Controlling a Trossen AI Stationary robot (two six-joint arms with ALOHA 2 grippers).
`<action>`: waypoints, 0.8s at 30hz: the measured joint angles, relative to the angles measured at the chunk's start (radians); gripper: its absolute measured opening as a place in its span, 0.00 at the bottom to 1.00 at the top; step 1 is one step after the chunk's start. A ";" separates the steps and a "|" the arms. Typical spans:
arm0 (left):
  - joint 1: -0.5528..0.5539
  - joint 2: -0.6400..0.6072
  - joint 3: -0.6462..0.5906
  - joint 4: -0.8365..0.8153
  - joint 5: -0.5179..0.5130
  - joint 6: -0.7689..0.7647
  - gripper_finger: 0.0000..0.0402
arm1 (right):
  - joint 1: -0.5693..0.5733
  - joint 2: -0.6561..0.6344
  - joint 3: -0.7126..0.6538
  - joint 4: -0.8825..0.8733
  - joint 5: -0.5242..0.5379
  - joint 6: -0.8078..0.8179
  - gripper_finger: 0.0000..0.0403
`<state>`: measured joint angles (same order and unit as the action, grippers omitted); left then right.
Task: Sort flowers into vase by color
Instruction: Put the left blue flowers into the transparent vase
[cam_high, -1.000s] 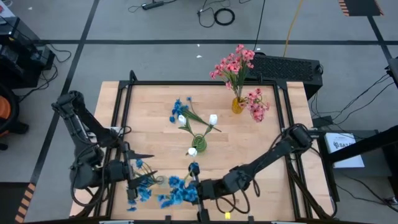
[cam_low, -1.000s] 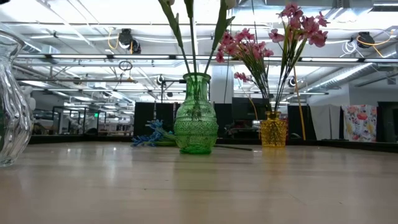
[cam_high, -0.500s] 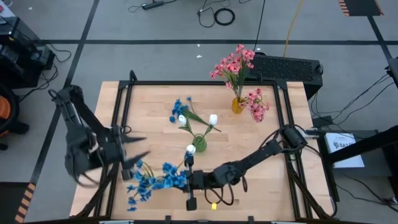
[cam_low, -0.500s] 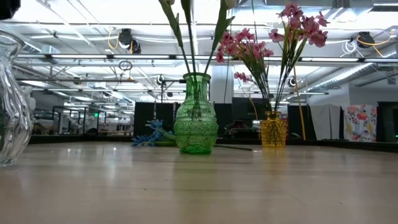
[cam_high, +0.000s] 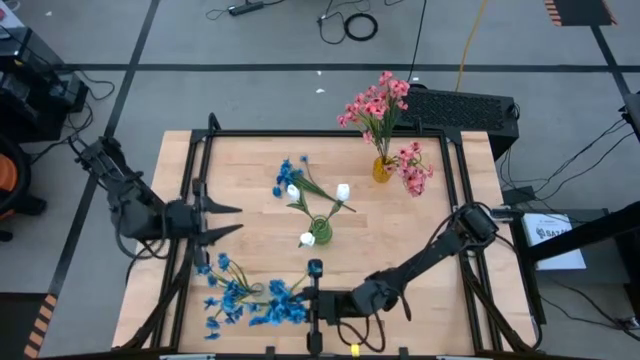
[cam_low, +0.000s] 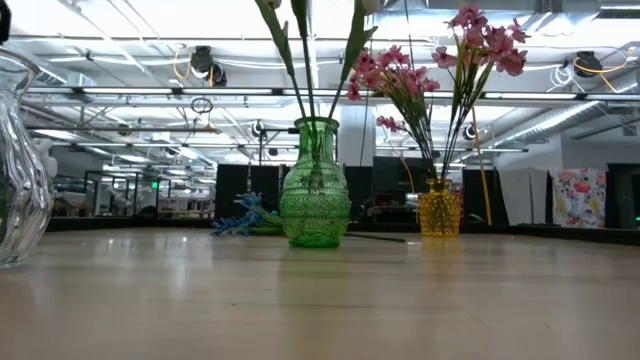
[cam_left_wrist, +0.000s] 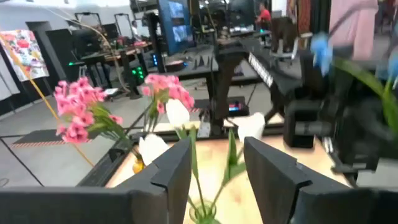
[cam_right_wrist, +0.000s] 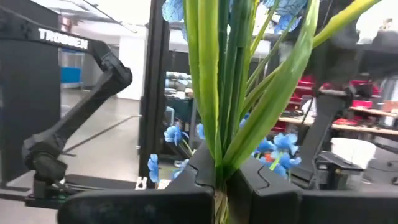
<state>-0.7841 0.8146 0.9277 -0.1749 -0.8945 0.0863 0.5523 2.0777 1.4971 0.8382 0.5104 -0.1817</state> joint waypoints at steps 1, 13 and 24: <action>0.000 -0.002 -0.022 0.007 0.000 -0.001 0.37 | 0.007 -0.001 0.000 0.000 0.015 -0.009 0.01; -0.001 -0.011 -0.129 0.114 -0.061 0.001 0.36 | 0.023 0.113 0.000 0.137 0.008 0.109 0.01; -0.001 -0.020 -0.129 0.106 -0.072 -0.001 0.36 | -0.023 0.232 -0.002 0.324 0.017 0.200 0.01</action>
<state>-0.7849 0.7948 0.7982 -0.0692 -0.9661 0.0850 0.5292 2.3096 1.4956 1.1622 0.5270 0.0185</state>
